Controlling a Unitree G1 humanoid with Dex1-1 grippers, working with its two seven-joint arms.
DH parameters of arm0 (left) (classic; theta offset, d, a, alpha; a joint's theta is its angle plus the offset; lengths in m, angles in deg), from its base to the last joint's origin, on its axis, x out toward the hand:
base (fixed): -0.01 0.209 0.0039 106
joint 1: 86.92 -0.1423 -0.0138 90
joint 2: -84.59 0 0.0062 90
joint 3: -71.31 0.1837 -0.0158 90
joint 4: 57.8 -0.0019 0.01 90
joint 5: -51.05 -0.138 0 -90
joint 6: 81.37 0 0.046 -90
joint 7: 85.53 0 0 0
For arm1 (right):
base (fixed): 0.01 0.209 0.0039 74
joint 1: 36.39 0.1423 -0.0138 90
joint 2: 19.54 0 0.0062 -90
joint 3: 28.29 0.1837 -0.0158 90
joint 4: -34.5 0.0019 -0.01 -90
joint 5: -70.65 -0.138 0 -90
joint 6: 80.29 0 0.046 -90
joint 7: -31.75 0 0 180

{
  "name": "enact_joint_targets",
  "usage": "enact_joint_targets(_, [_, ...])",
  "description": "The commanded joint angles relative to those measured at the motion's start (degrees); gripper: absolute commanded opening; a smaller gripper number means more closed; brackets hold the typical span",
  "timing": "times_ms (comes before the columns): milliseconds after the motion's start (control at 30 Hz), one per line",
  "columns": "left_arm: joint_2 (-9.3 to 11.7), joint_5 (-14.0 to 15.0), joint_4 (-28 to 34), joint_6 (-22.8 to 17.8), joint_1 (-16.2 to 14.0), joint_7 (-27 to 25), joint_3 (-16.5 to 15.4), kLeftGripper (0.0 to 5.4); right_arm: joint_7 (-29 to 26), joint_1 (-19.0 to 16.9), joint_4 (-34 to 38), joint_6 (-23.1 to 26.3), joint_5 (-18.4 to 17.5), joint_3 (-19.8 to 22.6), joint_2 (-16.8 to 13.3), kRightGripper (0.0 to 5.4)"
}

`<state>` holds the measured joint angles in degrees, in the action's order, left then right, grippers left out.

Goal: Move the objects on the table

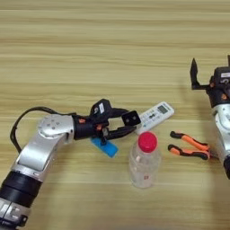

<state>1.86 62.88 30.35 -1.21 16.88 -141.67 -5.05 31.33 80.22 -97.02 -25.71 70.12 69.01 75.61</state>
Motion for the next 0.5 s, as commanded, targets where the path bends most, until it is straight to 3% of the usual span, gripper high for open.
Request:
enact_joint_targets(33, [-0.54,-1.91,-3.67,0.8,3.98,3.11,-1.04,2.4,0.48,0.87,-0.53,0.7,0.3,-0.11,0.55,5.4])
enact_joint_targets(500, [-0.97,-7.66,-21.51,8.17,8.72,7.9,-1.22,2.4,0.6,0.9,-0.31,0.83,0.51,-0.06,0.81,5.4])
